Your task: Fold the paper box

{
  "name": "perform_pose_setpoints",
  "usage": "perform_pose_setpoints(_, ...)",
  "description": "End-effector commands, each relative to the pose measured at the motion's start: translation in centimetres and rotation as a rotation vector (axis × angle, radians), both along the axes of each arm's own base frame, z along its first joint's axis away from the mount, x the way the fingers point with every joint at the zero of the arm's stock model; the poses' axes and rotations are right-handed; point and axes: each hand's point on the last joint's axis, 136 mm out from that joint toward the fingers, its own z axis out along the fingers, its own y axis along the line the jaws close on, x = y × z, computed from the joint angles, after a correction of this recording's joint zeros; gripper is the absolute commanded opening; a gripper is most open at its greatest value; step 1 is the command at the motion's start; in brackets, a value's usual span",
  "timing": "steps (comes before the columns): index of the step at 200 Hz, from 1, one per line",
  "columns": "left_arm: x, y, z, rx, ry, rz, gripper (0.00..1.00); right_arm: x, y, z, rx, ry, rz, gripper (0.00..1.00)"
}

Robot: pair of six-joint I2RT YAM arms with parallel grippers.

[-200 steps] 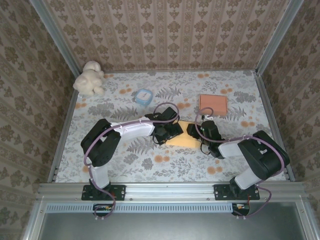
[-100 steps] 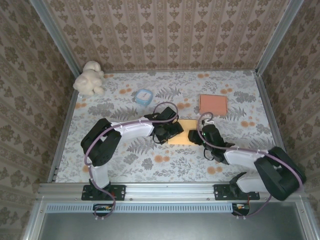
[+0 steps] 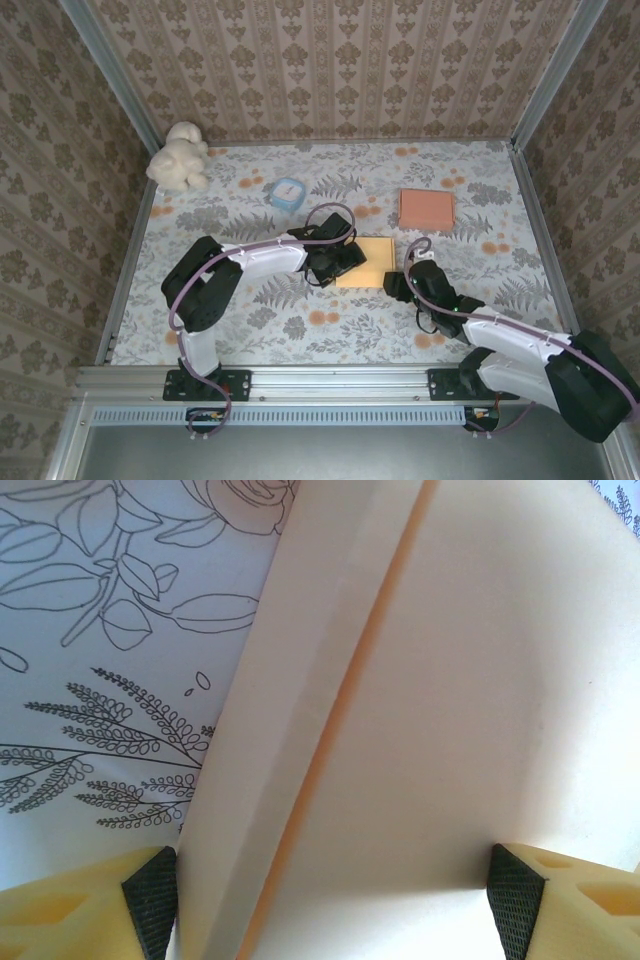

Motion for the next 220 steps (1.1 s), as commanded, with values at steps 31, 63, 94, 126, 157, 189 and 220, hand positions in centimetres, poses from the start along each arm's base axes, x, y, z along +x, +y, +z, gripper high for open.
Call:
perform_pose_setpoints(31, -0.9, 3.2, -3.3, 0.136, 0.059, 0.048, 0.81, 0.4, 1.7, -1.2, 0.032, 0.028, 0.046, 0.57)
perform_pose_setpoints(63, -0.9, 3.3, -3.3, 0.14, 0.056, 0.046, 0.81, 0.7, 2.7, -1.2, 0.061, 0.036, 0.078, 0.55)
perform_pose_setpoints(94, -0.9, 3.2, -3.4, 0.14, 0.057, 0.045, 0.81, 0.6, 3.4, -1.0, 0.098, 0.039, 0.1, 0.51)
perform_pose_setpoints(126, -0.9, 3.1, -3.6, 0.138, 0.062, 0.047, 0.81, 0.2, 4.7, -0.3, 0.159, 0.044, 0.148, 0.51)
perform_pose_setpoints(157, -0.9, 3.3, -3.6, 0.142, 0.061, 0.05, 0.81, -0.1, 5.7, 0.5, 0.22, 0.041, 0.185, 0.51)
perform_pose_setpoints(189, -1.0, 3.3, -3.6, 0.141, 0.062, 0.051, 0.81, -0.1, 4.7, 1.0, 0.186, 0.016, 0.154, 0.5)
perform_pose_setpoints(220, -1.0, 3.4, -3.7, 0.143, 0.063, 0.054, 0.81, -0.1, 3.4, 0.5, 0.126, 0.008, 0.116, 0.48)
